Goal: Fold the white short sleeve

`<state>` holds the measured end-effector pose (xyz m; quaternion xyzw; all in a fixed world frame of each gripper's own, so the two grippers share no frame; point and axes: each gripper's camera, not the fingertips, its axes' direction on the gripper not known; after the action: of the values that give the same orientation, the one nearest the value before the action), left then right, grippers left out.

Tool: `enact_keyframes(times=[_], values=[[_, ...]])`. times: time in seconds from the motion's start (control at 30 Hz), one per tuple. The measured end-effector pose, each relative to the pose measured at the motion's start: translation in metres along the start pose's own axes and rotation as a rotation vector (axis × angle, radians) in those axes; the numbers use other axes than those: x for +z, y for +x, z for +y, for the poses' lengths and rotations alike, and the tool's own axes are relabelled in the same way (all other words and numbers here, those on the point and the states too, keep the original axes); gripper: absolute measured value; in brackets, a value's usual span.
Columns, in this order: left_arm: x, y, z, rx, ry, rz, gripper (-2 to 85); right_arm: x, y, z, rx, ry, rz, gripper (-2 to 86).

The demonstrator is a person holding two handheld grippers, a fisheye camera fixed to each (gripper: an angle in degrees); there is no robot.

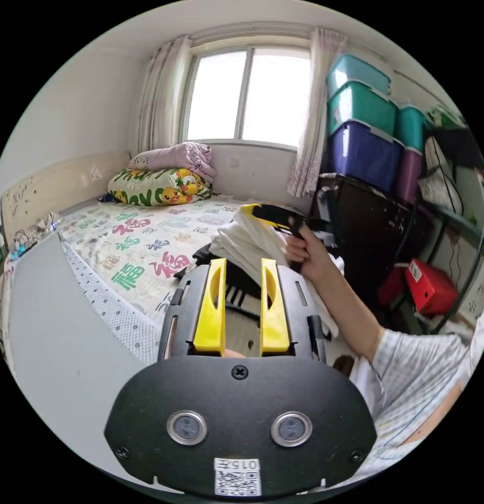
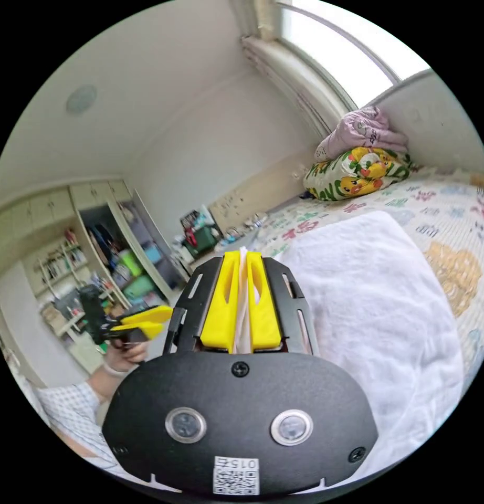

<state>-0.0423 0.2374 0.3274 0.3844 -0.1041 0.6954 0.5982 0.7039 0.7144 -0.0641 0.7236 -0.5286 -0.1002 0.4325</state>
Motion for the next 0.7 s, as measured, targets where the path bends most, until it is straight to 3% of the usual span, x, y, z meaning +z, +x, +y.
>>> enact_keyframes(times=[0.13, 0.27, 0.4, 0.7], values=[[0.079, -0.055, -0.001, -0.124, -0.009, 0.052, 10.5, -0.007, -0.036, -0.018, -0.077, -0.023, 0.072, 1.3], [0.113, -0.070, 0.010, -0.122, 0.043, 0.022, 10.8, -0.012, -0.062, -0.026, -0.126, -0.027, 0.091, 1.2], [0.158, -0.079, 0.027, -0.078, -0.058, 0.025, 10.2, -0.029, -0.067, -0.035, -0.075, 0.022, 0.014, 1.1], [0.131, -0.075, 0.097, -0.026, 0.025, 0.072, 1.8, -0.039, -0.100, -0.039, -0.050, 0.058, 0.038, 1.0]])
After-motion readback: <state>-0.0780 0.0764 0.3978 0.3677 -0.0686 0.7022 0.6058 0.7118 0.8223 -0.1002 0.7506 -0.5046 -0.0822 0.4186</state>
